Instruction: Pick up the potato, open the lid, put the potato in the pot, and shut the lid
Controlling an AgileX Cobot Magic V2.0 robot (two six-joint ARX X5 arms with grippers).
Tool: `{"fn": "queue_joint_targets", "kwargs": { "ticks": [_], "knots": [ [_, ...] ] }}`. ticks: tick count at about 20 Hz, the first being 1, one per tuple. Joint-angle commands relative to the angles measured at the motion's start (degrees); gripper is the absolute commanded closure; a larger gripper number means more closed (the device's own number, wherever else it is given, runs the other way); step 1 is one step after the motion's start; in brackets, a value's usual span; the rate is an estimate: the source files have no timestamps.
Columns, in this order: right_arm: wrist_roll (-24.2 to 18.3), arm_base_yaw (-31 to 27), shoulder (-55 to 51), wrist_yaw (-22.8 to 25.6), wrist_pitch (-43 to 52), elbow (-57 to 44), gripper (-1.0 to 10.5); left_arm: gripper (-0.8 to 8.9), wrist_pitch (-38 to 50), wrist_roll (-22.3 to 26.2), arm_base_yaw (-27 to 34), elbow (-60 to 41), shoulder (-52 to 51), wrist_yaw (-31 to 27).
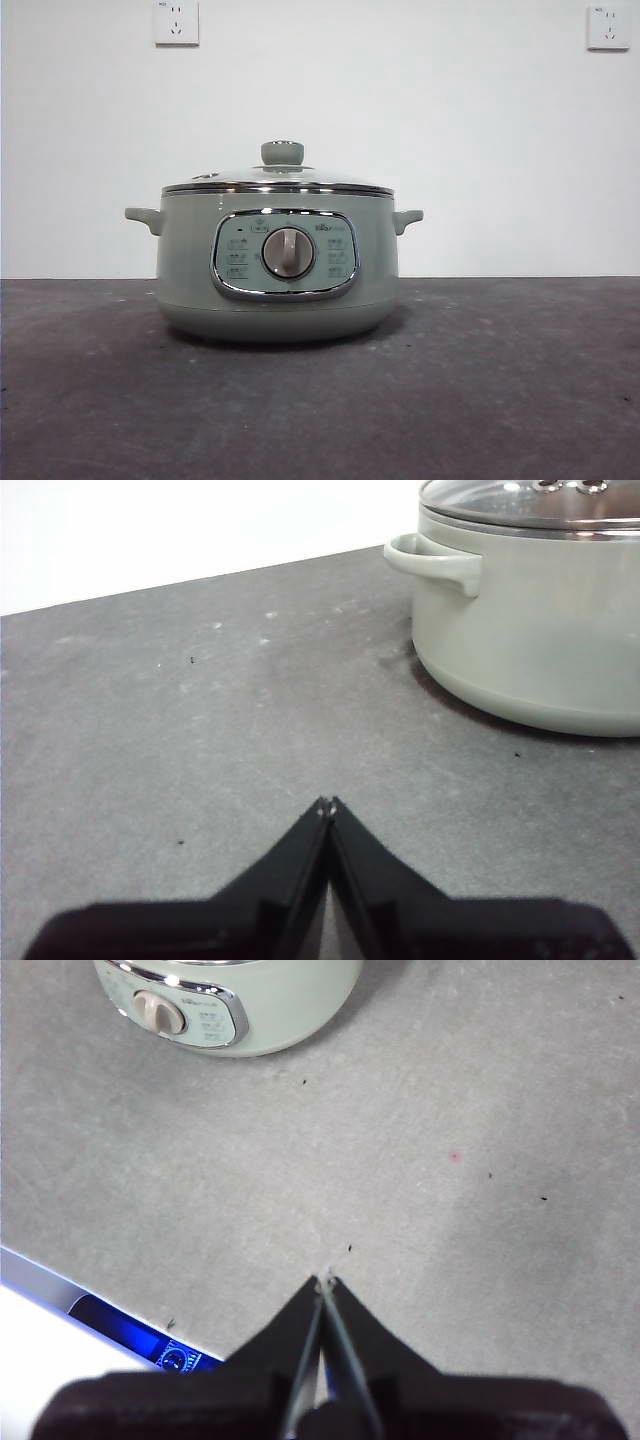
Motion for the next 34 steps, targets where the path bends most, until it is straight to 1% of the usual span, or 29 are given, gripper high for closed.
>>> {"fn": "queue_joint_targets", "kwargs": {
  "ticks": [1, 5, 8, 26, 28, 30, 31, 32, 34],
  "knots": [
    [0.42, 0.04, 0.07, 0.02, -1.46, -0.57, 9.5, 8.17, 0.9, -1.25, 0.96, -0.76, -1.95, -0.13],
    [0.42, 0.04, 0.15, 0.0, -1.46, -0.57, 9.5, 8.17, 0.66, -3.98, 3.82, -0.76, -3.13, -0.13],
    [0.42, 0.04, 0.35, 0.04, -1.46, -0.57, 9.5, 8.17, 0.48, -7.08, 3.69, -0.76, -3.13, -2.64],
    [0.28, -0.42, 0.2, 0.5, -1.46, -0.57, 9.5, 8.17, 0.61, -7.06, 3.37, -0.74, -2.45, -3.06],
    [-6.64, -3.26, -1.33, 1.53, -1.46, -0.59, 9.5, 8.17, 0.61, -7.06, 3.37, -0.74, -2.45, -3.06],
    [-9.27, -9.18, -3.72, 0.52, -0.39, -1.64, 9.5, 8.17, 0.61, -7.06, 3.37, -0.74, -2.43, -3.06],
    [-10.27, -12.81, -6.19, -0.46, 3.98, -4.09, 9.5, 8.17, 0.61, -7.06, 3.37, -0.74, -2.43, -3.06],
    [-11.13, -16.9, -9.55, -2.23, 11.15, -8.22, 9.5, 8.17, 0.61, -7.06, 3.37, -0.74, -2.43, -3.06],
    [-11.93, -25.94, -18.75, -5.79, 29.53, -21.0, 9.5, 8.17, 0.61, -7.06, 3.37, -0.74, -2.4, -3.06]
  ]
}}
